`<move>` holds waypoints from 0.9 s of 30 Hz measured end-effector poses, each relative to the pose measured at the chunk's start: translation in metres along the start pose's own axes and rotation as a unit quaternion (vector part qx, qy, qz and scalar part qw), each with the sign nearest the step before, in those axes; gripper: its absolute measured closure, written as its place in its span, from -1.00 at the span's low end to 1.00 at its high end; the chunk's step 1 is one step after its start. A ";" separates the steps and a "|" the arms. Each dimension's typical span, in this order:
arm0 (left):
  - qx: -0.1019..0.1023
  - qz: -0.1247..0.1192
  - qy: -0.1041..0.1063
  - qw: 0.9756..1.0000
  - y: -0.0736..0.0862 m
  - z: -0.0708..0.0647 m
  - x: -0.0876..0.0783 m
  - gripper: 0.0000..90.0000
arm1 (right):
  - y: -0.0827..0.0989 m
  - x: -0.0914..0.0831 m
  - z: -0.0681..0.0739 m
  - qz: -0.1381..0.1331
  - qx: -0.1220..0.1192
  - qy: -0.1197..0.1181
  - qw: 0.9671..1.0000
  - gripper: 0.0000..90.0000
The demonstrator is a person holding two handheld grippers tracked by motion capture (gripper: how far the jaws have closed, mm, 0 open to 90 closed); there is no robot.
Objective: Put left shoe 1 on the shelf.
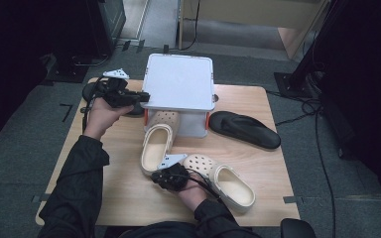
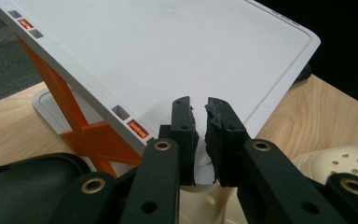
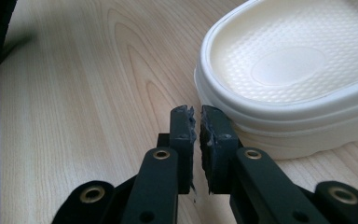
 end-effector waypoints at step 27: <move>-0.010 0.001 0.010 1.000 0.000 0.000 0.000 0.86 | -0.042 -0.005 -0.048 -0.005 0.036 0.063 0.997 0.87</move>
Point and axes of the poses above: each handheld gripper's, and its own axes: x roughly forward along the jaws, y roughly out of its underside, z roughly to its left, the point moved 6 cm from there along x, roughly forward along the jaws, and after that the axes turned 1 degree about y, right-handed, at the moved point
